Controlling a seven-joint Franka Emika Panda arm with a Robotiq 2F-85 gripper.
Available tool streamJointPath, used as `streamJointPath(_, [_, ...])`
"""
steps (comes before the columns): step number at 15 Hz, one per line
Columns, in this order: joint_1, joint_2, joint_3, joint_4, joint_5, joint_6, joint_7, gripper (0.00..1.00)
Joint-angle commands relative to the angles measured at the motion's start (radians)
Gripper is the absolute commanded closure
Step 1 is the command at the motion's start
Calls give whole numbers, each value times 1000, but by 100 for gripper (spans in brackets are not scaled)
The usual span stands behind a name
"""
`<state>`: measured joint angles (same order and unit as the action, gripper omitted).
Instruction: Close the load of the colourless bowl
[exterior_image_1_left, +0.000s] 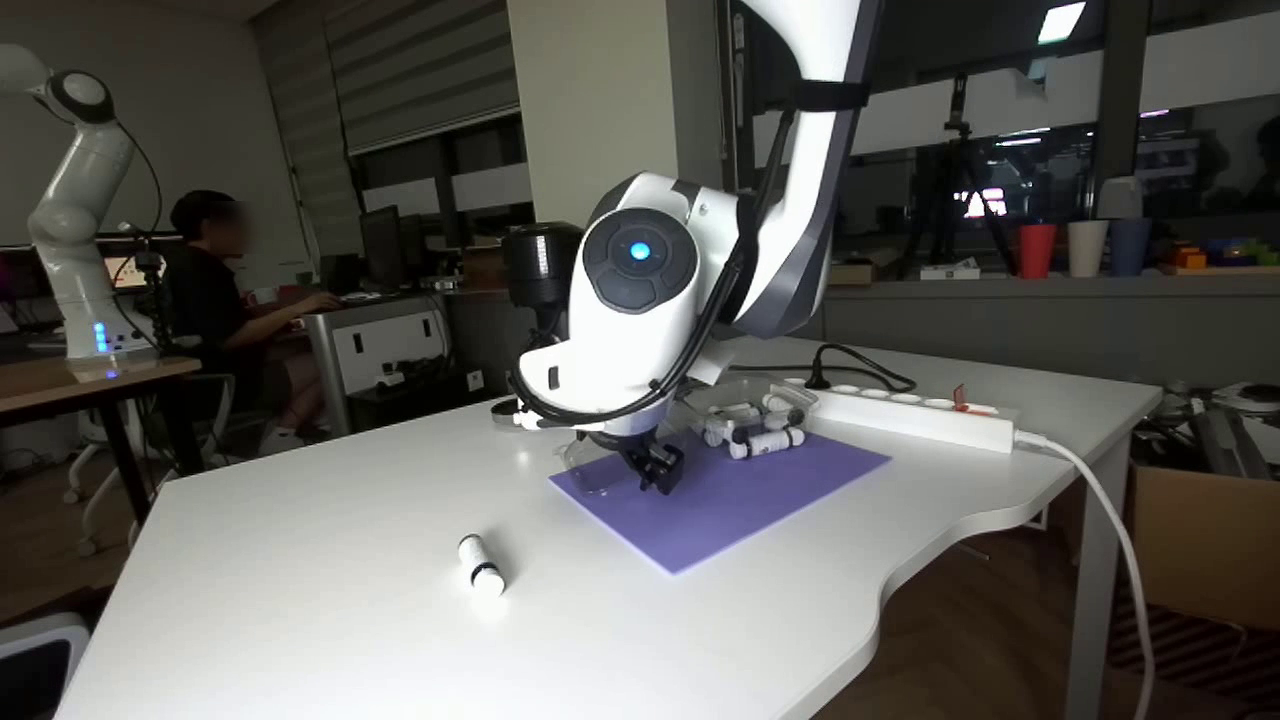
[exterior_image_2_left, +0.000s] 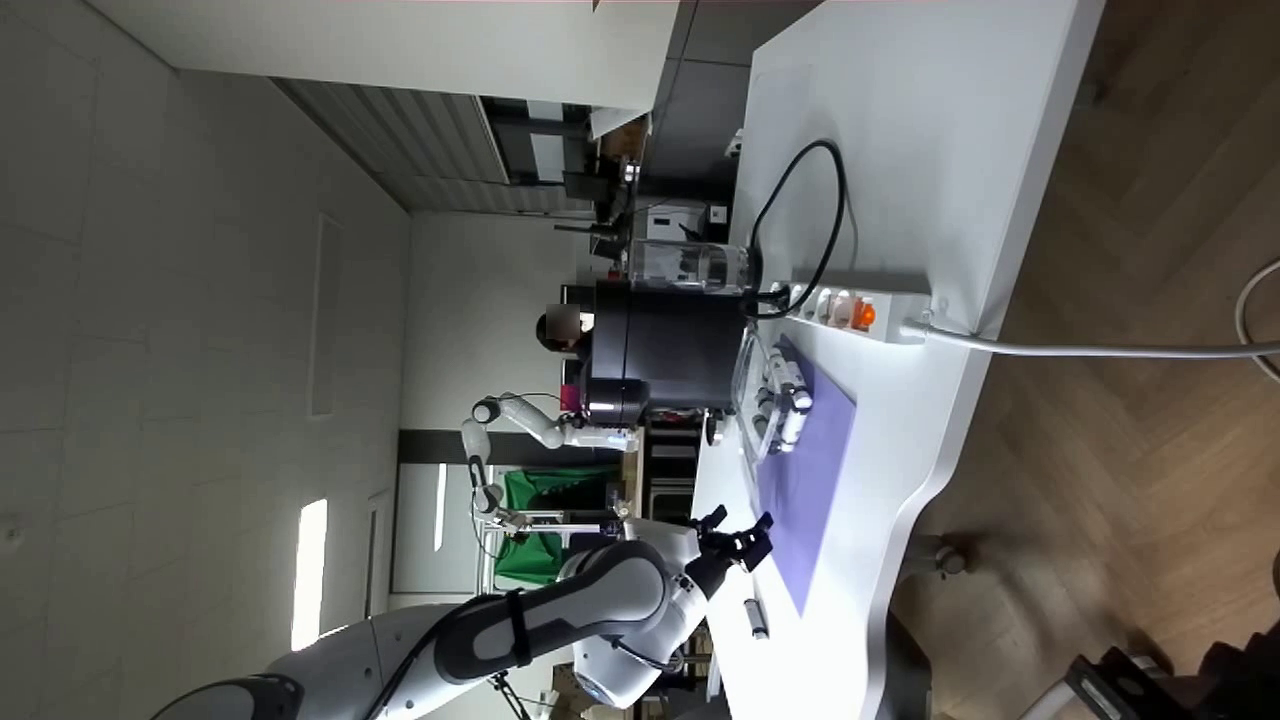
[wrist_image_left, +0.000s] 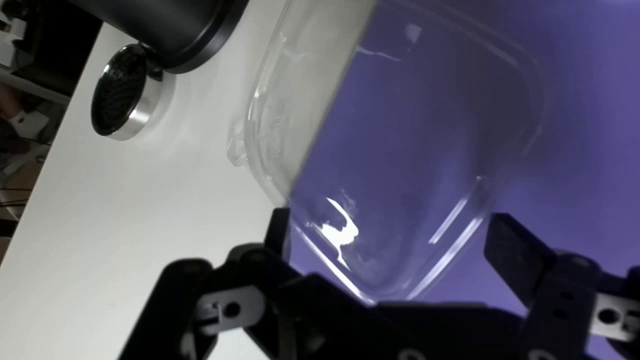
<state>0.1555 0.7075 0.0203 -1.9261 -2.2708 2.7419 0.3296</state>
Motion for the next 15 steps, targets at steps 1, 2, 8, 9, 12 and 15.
streamJointPath(1, [-20,16,36,-2,-139,-85,140,0])
streamJointPath(2, [-22,20,42,-7,-167,-110,161,0])
streamJointPath(8, [-144,43,190,-55,-277,-334,170,0])
streamJointPath(9, [-146,41,195,-67,-294,-377,178,0])
streamJointPath(12, [-149,27,202,-90,-268,-440,168,0])
streamJointPath(15, [-172,-3,217,-96,-220,-399,170,0])
